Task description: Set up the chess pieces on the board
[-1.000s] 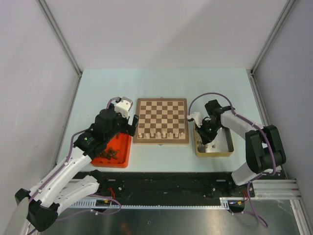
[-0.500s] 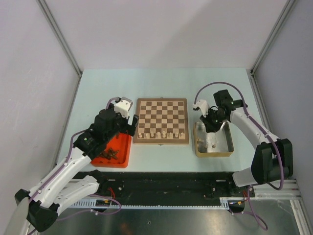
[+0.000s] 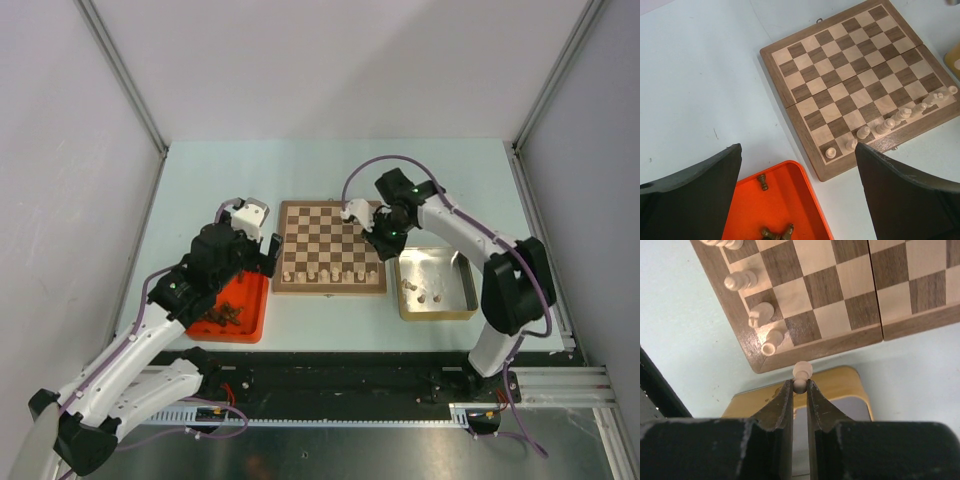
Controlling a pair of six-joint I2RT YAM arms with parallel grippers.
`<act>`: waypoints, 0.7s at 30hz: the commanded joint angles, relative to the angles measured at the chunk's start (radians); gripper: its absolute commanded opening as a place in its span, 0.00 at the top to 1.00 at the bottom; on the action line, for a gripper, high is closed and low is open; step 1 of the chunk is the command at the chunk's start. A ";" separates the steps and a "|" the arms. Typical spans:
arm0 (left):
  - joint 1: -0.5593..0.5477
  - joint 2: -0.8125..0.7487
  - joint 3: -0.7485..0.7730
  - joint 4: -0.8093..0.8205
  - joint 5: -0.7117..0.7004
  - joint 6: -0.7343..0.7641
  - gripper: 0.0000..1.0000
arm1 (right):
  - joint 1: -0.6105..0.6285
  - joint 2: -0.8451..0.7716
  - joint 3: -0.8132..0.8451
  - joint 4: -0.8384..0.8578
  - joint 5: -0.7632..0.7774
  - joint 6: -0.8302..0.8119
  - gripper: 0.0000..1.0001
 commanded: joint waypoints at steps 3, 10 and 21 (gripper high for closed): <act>0.005 -0.021 -0.001 0.028 -0.001 0.043 0.01 | 0.033 0.133 0.149 -0.070 0.028 0.014 0.90; 0.005 -0.024 -0.001 0.028 0.002 0.046 0.00 | 0.058 0.222 0.218 -0.101 0.026 0.016 0.90; 0.005 -0.025 0.001 0.030 0.006 0.046 0.00 | 0.095 0.277 0.212 -0.098 0.067 0.028 0.87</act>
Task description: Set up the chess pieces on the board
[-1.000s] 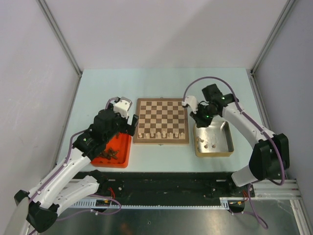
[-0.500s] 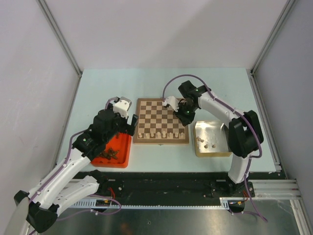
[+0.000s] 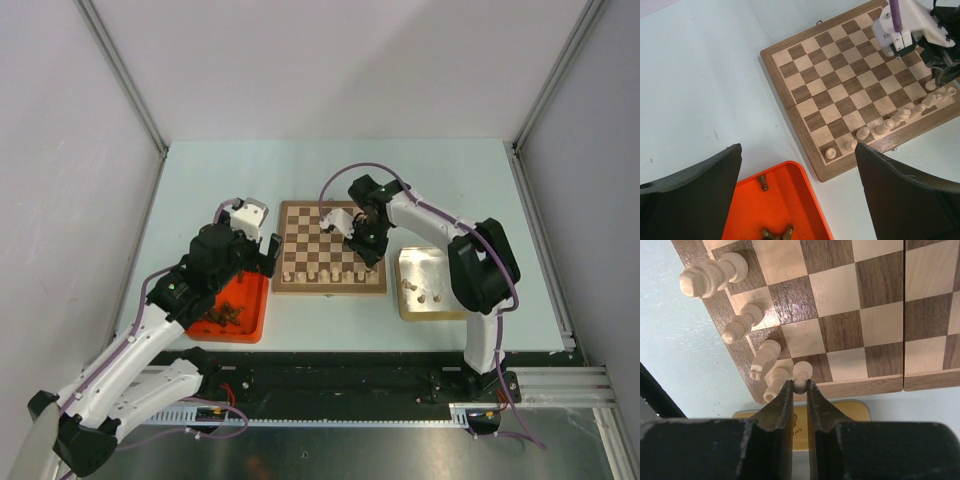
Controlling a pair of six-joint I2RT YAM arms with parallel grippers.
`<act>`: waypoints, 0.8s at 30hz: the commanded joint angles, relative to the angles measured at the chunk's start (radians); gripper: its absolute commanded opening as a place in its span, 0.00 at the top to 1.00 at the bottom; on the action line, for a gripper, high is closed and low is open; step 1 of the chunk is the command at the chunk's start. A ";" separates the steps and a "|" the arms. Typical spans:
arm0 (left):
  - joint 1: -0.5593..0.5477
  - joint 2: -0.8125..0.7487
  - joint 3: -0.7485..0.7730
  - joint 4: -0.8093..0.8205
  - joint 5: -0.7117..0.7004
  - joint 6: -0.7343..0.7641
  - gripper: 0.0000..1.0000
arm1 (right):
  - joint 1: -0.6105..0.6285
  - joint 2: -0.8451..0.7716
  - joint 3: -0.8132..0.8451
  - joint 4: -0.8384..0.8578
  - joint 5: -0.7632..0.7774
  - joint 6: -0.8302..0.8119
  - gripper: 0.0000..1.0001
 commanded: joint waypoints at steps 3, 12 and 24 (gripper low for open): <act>0.005 -0.018 0.001 0.028 0.006 0.046 0.00 | 0.004 0.028 0.030 -0.018 0.046 0.022 0.87; 0.005 -0.019 0.001 0.030 0.007 0.046 0.00 | 0.007 0.029 0.019 -0.002 0.077 0.028 0.87; 0.004 -0.019 -0.001 0.028 0.010 0.044 0.00 | 0.013 0.012 0.024 0.005 0.078 0.034 0.83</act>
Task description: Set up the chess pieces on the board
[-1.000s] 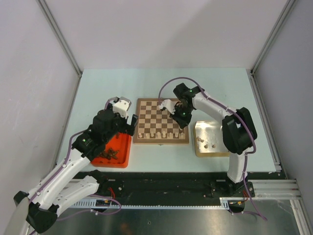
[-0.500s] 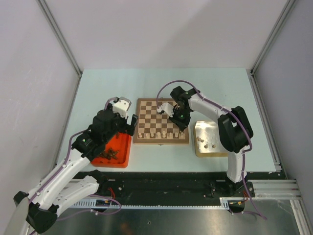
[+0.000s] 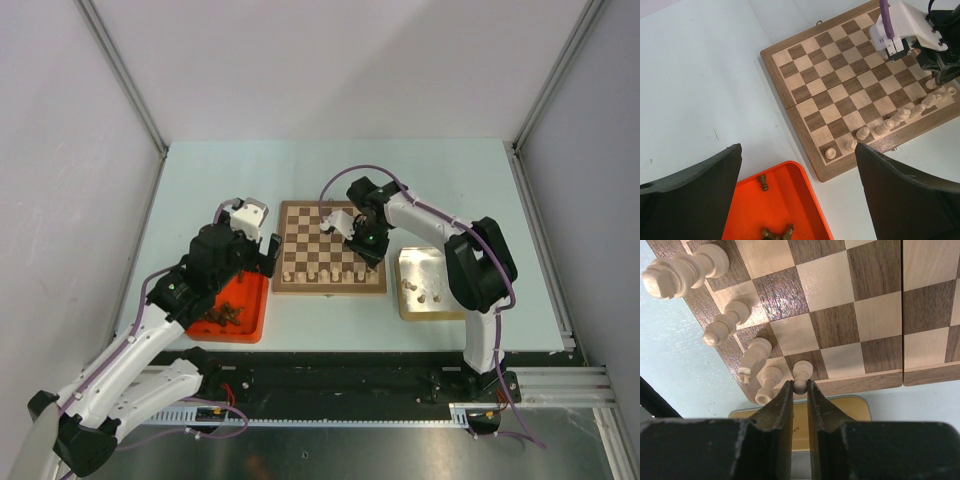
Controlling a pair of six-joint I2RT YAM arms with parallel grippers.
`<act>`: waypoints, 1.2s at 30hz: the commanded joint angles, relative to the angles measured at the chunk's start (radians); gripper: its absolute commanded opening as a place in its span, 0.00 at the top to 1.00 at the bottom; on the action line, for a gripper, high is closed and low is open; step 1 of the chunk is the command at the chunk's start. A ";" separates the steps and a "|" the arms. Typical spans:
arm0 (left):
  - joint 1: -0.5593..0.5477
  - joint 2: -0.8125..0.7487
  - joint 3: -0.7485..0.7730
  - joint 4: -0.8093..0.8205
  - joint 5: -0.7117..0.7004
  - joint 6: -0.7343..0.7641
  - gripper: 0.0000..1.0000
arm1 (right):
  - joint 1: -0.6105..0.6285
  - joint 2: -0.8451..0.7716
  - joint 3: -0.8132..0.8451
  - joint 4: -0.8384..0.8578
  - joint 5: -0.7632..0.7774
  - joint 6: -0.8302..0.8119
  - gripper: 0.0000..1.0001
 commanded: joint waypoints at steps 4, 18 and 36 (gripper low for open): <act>0.004 -0.018 -0.001 0.028 0.009 0.044 0.00 | 0.006 -0.014 0.025 0.011 0.021 0.013 0.83; 0.005 -0.017 -0.001 0.028 0.010 0.046 0.00 | 0.007 -0.030 0.028 0.026 0.035 0.023 0.84; 0.005 -0.018 -0.001 0.028 0.012 0.044 0.00 | 0.012 -0.034 0.016 0.036 0.049 0.030 0.79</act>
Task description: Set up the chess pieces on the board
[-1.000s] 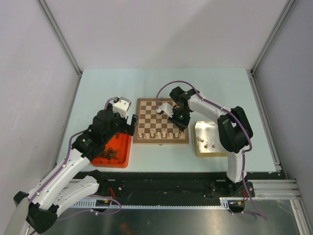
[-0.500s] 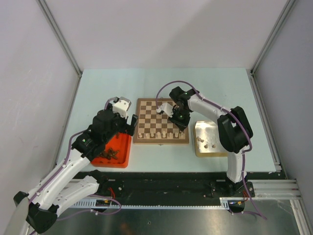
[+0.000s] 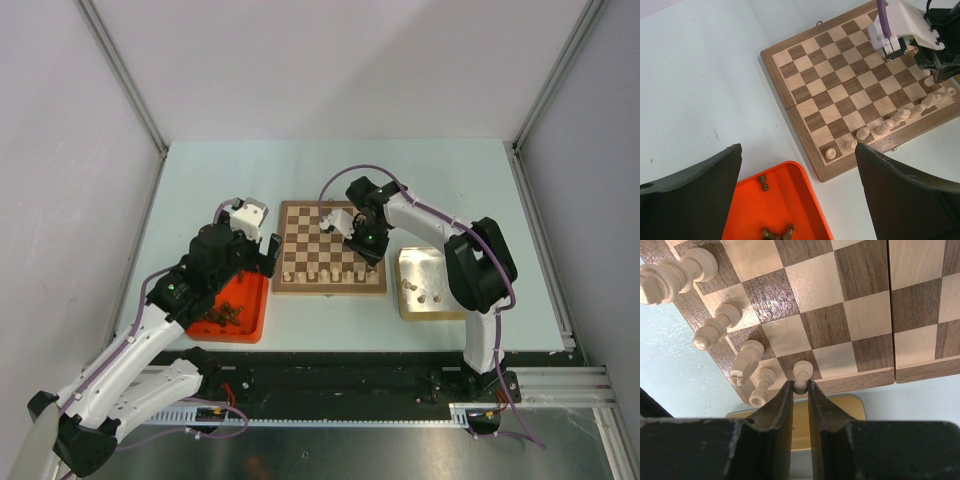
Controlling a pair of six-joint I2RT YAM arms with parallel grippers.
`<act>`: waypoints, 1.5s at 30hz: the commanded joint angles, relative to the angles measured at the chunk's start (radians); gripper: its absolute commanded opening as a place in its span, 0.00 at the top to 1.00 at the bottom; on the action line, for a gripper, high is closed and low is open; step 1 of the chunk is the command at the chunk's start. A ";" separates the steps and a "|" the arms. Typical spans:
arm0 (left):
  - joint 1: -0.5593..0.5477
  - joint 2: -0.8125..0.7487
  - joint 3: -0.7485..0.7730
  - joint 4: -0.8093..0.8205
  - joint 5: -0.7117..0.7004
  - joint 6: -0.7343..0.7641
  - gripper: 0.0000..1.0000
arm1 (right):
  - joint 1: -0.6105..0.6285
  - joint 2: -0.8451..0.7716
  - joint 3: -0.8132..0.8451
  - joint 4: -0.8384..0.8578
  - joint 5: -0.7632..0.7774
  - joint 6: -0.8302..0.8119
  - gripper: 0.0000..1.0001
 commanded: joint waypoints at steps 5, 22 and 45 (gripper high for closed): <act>0.005 -0.015 -0.001 0.028 0.012 0.045 0.00 | 0.013 -0.037 0.016 0.020 0.018 0.011 0.73; 0.004 -0.024 -0.002 0.031 -0.005 0.045 0.00 | -0.060 -0.264 0.001 -0.012 -0.140 0.011 0.59; 0.008 -0.041 -0.024 0.056 -0.051 0.051 0.00 | -0.542 -0.554 -0.550 0.090 -0.656 -0.680 0.53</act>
